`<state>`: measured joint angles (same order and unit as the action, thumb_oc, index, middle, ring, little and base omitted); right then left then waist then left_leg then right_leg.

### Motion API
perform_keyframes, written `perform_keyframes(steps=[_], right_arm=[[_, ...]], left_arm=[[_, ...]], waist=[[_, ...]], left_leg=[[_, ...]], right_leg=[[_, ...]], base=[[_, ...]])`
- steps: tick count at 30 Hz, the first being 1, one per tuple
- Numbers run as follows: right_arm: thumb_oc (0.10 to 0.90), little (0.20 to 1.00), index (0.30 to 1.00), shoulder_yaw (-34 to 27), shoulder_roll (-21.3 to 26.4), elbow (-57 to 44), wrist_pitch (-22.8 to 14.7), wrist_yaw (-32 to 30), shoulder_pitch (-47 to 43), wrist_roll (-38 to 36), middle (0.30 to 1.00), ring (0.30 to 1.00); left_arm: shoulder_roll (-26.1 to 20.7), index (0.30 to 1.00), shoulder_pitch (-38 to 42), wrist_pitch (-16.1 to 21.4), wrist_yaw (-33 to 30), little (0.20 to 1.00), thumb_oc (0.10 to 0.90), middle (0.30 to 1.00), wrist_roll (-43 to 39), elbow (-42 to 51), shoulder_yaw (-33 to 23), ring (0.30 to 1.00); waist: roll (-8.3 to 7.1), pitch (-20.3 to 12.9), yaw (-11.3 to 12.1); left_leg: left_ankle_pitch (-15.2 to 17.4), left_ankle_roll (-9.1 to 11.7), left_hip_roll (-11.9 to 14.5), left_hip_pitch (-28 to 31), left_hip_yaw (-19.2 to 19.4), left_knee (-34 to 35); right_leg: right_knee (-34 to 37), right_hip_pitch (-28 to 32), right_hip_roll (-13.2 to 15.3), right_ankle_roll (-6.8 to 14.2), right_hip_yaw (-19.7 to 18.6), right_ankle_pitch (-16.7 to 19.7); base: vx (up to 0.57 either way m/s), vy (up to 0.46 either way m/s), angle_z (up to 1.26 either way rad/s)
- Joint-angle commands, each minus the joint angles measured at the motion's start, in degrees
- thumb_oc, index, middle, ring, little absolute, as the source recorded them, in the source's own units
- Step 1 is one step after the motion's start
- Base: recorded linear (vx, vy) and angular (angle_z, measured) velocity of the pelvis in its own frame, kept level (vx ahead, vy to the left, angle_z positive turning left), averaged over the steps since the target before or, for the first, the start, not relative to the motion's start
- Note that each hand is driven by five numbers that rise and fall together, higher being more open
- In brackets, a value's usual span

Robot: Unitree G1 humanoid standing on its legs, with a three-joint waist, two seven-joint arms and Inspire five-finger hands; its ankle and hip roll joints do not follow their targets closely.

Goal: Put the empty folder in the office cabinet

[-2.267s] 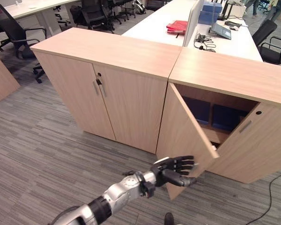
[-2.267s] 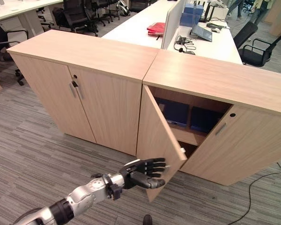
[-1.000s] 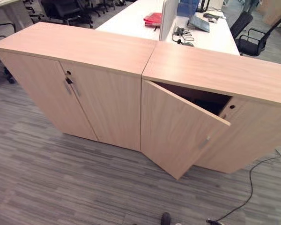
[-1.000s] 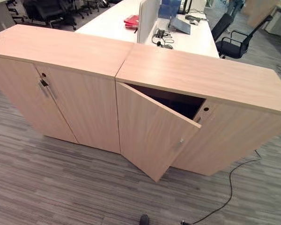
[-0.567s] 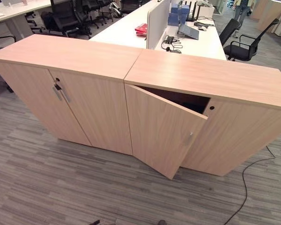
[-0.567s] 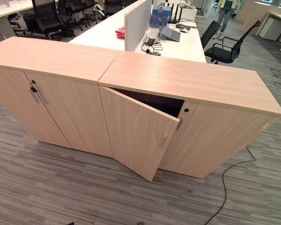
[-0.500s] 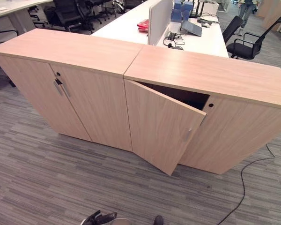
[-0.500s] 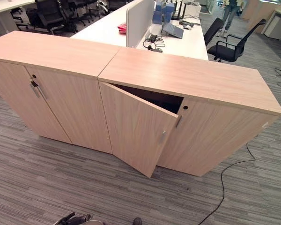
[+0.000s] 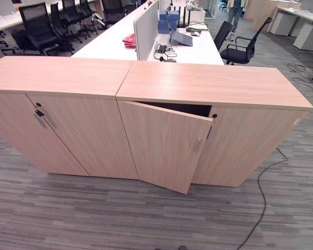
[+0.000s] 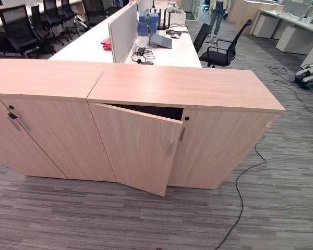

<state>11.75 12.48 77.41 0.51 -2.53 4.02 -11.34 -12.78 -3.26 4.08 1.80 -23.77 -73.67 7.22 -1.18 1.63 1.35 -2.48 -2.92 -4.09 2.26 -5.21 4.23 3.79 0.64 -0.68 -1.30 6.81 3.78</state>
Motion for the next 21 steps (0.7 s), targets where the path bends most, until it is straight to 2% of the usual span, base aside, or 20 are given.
perform_keyframes(steps=[1,5,6,9,10,21], right_arm=[[0.800,0.900,0.900,2.33,1.38,1.42,-0.78,-0.75,-4.55,0.66,0.900,0.900],[0.800,0.900,0.900,3.27,1.08,1.82,-0.60,-0.96,-4.50,2.16,0.900,0.900],[0.800,0.900,0.900,3.45,1.20,1.53,-0.73,-0.86,-4.66,2.55,0.900,0.900],[0.800,0.900,0.900,3.56,1.15,1.41,-0.70,-0.77,-4.66,2.68,0.900,0.900],[0.800,0.900,0.900,3.76,1.15,1.22,-0.72,-0.70,-4.61,2.91,0.900,0.900],[0.800,0.900,0.900,6.27,1.08,0.06,-0.76,-0.20,-3.90,5.99,0.900,0.900]], left_arm=[[-0.01,0.900,6.15,2.50,0.28,0.900,0.800,0.900,3.69,1.78,1.53,0.900],[0.31,0.900,6.69,2.26,0.10,0.900,0.800,0.900,10.12,0.87,5.18,0.900],[0.46,0.900,6.36,2.12,0.17,0.900,0.800,0.900,14.49,-0.35,7.10,0.900],[0.58,0.900,6.15,1.97,0.24,0.900,0.800,0.900,16.78,-0.72,8.12,0.900],[0.59,0.900,5.83,1.72,-0.50,0.900,0.800,0.900,20.07,-1.33,9.50,0.900],[0.90,0.900,4.15,1.07,-1.00,0.900,0.800,0.900,23.95,-2.65,10.07,0.900]], waist=[[-1.61,0.12,-1.11],[-1.45,-0.20,-1.57],[-1.37,-0.27,-1.76],[-1.31,-0.19,-1.78],[-1.21,-0.03,-1.94],[-0.94,0.11,-1.68]], left_leg=[[3.20,2.24,-0.43,-0.19,-1.99,0.77],[3.85,2.08,-0.43,0.30,-1.24,0.77],[4.12,2.01,-0.48,0.53,-0.92,0.77],[4.19,1.95,-0.48,0.65,-0.82,0.77],[4.31,1.89,-0.50,0.72,-0.65,0.77],[4.76,1.76,-0.63,1.26,-1.18,0.77]], right_leg=[[0.65,5.26,-0.52,4.88,-0.56,-6.09],[1.21,5.52,-0.34,5.35,-1.56,-5.77],[1.21,5.66,-0.27,5.45,-1.93,-5.68],[1.21,5.73,-0.26,5.47,-2.11,-5.59],[1.21,5.67,-0.23,5.50,-2.35,-5.45],[1.21,6.08,0.12,5.49,-1.98,-5.65]], base=[[0.03,0.086,0.02],[0.03,0.069,0.00],[0.02,0.040,-0.09],[0.01,0.040,-0.12],[-0.01,0.043,-0.18],[0.00,0.016,-0.02]])
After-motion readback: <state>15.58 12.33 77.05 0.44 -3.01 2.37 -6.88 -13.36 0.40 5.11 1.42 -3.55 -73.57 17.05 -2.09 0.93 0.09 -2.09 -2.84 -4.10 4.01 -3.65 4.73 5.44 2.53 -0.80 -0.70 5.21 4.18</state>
